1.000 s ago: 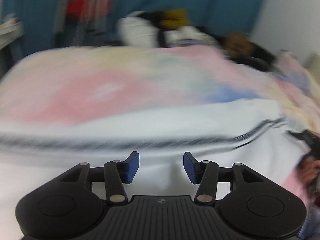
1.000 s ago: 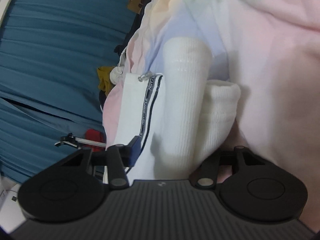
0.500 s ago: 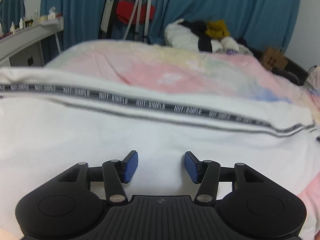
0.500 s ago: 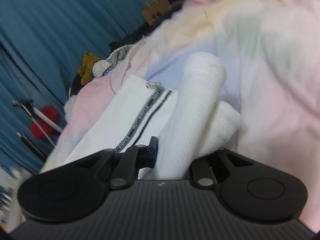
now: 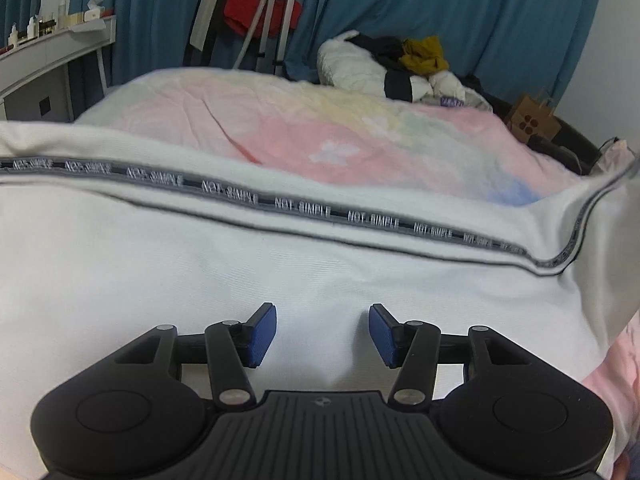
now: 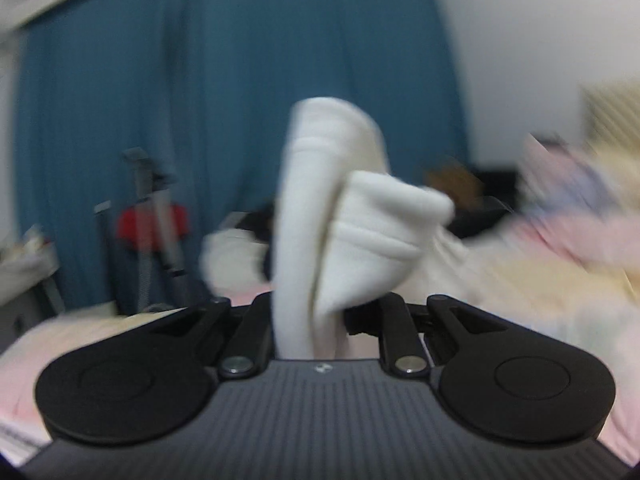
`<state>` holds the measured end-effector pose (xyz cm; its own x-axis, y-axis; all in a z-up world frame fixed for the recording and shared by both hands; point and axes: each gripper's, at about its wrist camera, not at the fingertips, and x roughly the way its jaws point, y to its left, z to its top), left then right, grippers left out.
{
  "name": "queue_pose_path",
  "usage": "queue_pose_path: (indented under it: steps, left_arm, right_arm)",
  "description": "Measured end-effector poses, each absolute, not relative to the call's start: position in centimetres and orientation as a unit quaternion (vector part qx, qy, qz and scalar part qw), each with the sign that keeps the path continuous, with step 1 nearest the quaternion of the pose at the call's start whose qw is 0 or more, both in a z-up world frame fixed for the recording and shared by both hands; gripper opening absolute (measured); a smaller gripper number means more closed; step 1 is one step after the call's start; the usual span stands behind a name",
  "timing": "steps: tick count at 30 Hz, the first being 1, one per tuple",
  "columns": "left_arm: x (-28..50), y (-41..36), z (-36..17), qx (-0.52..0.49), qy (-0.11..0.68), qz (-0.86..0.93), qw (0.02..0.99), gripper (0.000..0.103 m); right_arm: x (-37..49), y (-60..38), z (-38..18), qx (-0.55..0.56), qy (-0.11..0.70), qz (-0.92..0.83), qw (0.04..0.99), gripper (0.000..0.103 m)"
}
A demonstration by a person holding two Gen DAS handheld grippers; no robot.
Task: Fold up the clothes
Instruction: 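Lift the cuff with the right gripper while the left gripper hovers over the folded sweatpants, then fold the ribbed cuffs with the right gripper over onto the sweatpants and release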
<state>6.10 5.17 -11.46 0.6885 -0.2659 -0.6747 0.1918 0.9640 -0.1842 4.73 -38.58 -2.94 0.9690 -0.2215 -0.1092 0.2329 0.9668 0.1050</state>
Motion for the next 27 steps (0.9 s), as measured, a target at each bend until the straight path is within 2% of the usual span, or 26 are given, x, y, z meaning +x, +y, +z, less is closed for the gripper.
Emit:
queue_pose_path:
  steps: [4, 8, 13, 27]
  left_arm:
    - [5.6, 6.5, -9.6, -0.074, 0.346, -0.124, 0.927, 0.055]
    - [5.0, 8.0, -8.8, -0.114, 0.335, -0.117, 0.928, 0.055]
    - [4.0, 8.5, -8.3, -0.126, 0.319, -0.112, 0.933, 0.056]
    - [3.5, 8.6, -7.8, -0.153, 0.298, -0.11, 0.936, 0.058]
  right_arm:
    - [3.4, -28.7, -4.0, -0.047, 0.064, -0.029, 0.996, 0.016]
    - [2.7, -21.8, -9.6, -0.12, 0.138, 0.054, 0.982, 0.016]
    - [2.5, -17.6, -16.6, -0.179, 0.245, 0.084, 0.949, 0.016]
    - [2.3, -15.5, -15.0, -0.136, 0.208, 0.117, 0.961, 0.017]
